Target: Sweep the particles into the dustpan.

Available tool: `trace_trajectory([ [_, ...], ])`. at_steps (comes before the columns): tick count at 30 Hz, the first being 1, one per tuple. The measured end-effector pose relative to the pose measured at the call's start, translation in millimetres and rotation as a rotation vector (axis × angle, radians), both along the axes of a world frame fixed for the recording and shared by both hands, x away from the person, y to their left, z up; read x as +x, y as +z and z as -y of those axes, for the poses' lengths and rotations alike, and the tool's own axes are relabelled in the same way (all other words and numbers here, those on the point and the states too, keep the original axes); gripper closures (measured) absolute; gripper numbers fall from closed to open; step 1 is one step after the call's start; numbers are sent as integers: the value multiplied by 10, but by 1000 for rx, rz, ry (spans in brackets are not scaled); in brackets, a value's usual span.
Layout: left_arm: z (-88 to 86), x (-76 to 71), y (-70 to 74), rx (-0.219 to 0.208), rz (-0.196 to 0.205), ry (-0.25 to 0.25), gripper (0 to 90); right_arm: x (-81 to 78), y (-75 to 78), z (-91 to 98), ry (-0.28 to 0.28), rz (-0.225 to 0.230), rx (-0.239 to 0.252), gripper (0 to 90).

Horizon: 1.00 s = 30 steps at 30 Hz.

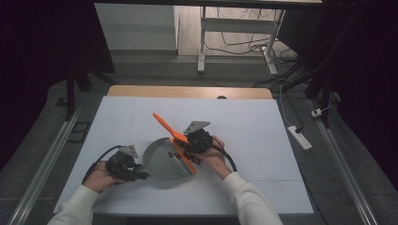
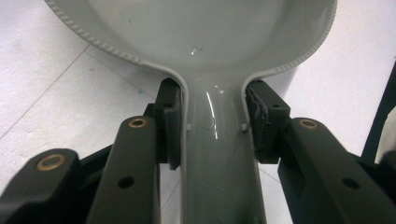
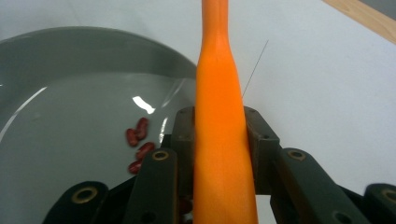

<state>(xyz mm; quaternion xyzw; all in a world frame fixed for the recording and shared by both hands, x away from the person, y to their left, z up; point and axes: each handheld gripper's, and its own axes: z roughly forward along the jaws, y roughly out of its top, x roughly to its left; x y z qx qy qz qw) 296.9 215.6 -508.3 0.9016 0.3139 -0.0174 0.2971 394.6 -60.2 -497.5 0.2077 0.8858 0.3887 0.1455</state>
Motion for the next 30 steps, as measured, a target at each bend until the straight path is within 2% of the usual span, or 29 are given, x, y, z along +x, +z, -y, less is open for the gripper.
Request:
trace_trajectory([
  [3,0,2,-5,-1,-1,-3,618,-47,43,10,18,-10,20,700],
  [5,-1,3,-8,-1,-2,-4,618,-74,92,27,37,-34,67,700],
  [8,-2,3,-7,-2,-1,-4,618,-127,175,56,24,12,62,700],
  [12,-1,2,-8,0,-1,-4,618,-116,222,132,-3,27,69,700],
  [16,0,1,-10,2,0,-3,618,-108,260,242,-67,46,57,700],
  [21,1,-4,-11,0,2,-5,618,-109,247,277,-87,62,23,699],
  [26,4,-4,-20,2,1,-5,618,-89,220,284,-108,57,14,699],
  [27,2,-4,-16,5,4,-9,618,-79,184,272,-117,61,-13,699],
  [30,8,-13,-13,6,8,-5,617,-60,129,272,-126,53,-35,699],
])
